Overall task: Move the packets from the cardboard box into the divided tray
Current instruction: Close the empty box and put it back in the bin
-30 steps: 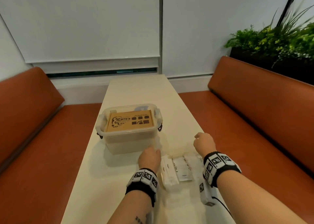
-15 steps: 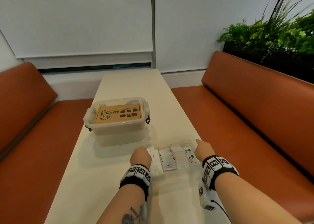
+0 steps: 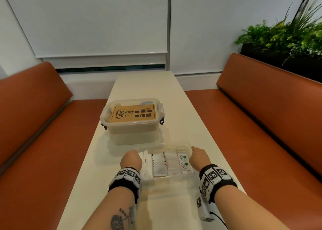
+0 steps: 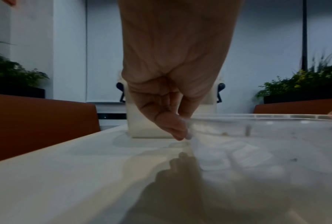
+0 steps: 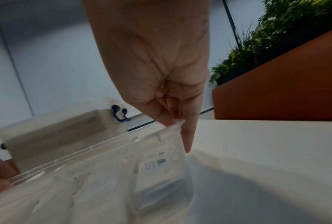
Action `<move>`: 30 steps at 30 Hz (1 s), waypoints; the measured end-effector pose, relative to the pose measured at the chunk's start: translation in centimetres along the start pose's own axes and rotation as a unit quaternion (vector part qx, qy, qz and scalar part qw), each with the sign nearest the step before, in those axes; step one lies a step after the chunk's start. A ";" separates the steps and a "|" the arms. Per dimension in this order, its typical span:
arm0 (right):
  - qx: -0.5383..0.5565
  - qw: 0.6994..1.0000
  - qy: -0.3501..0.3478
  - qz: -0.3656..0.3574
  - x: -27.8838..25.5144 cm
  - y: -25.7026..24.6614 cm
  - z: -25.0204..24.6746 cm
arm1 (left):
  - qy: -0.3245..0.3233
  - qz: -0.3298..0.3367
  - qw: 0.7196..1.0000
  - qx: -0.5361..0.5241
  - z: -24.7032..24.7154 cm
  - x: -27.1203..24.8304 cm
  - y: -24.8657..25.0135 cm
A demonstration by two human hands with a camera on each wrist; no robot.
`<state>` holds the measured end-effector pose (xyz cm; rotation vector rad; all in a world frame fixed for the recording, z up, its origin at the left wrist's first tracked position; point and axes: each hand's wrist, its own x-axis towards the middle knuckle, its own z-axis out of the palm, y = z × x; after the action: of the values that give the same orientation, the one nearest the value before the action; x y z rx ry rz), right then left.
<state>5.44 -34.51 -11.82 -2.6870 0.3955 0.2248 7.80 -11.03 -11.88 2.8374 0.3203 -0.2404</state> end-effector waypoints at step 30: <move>-0.246 0.927 0.015 -0.284 -2.3 -5.1 4.2 | 0.053 0.280 0.955 0.084 3.2 -3.6 0.0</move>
<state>4.48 -27.70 -13.21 -3.1483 -0.5082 0.1178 3.91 -12.71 -14.23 2.9656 -0.5083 0.0063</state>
